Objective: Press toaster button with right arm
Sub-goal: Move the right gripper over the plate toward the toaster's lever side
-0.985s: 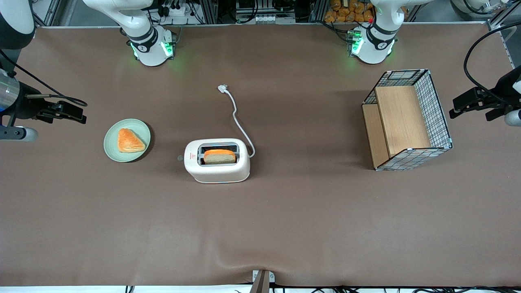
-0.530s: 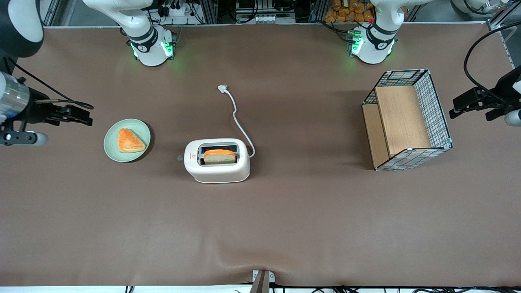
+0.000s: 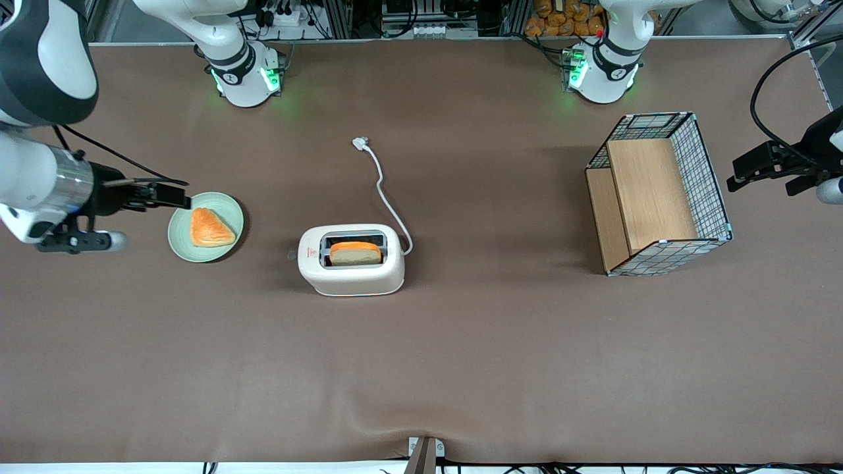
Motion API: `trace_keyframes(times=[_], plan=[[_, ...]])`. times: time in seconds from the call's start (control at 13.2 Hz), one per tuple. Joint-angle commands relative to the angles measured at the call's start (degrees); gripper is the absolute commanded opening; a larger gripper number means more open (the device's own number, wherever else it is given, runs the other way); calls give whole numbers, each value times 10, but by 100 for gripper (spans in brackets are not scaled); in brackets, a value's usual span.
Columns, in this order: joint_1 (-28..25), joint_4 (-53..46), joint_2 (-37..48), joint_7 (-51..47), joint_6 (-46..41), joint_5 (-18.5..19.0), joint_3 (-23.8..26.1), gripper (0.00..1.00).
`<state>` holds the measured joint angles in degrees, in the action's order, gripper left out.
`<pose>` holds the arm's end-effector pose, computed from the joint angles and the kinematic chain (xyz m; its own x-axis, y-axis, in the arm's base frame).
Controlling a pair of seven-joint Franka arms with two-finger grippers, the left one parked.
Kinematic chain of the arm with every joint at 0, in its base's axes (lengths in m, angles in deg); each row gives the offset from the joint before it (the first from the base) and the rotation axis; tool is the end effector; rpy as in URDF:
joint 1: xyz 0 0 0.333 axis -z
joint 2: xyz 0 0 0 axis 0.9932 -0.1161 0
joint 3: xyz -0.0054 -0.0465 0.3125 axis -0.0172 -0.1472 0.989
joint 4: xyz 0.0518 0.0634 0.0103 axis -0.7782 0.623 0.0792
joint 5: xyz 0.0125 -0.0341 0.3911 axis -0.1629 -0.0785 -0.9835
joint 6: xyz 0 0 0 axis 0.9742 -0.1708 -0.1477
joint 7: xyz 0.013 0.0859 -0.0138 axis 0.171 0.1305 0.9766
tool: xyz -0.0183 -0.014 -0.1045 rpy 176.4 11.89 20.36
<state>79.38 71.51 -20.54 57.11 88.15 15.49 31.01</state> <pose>0.5948 0.0551 0.5153 0.9634 0.0147 -0.2678 -0.0433 -0.9769 -0.2092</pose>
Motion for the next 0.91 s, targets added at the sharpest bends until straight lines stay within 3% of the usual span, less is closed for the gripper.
trace_keyframes(times=[0.0, 0.23, 0.3, 0.38, 0.68, 0.83], plan=[[2, 29, -12, -5, 1, -67, -1, 100], [-1, 43, -27, -5, 17, -89, -1, 100], [-4, 43, -36, -5, 19, -91, -1, 94], [-4, 44, -44, -5, 19, -97, -1, 80], [-23, 70, -63, -5, 57, -116, -1, 1], [-42, 82, -74, -5, 108, -119, -1, 0]])
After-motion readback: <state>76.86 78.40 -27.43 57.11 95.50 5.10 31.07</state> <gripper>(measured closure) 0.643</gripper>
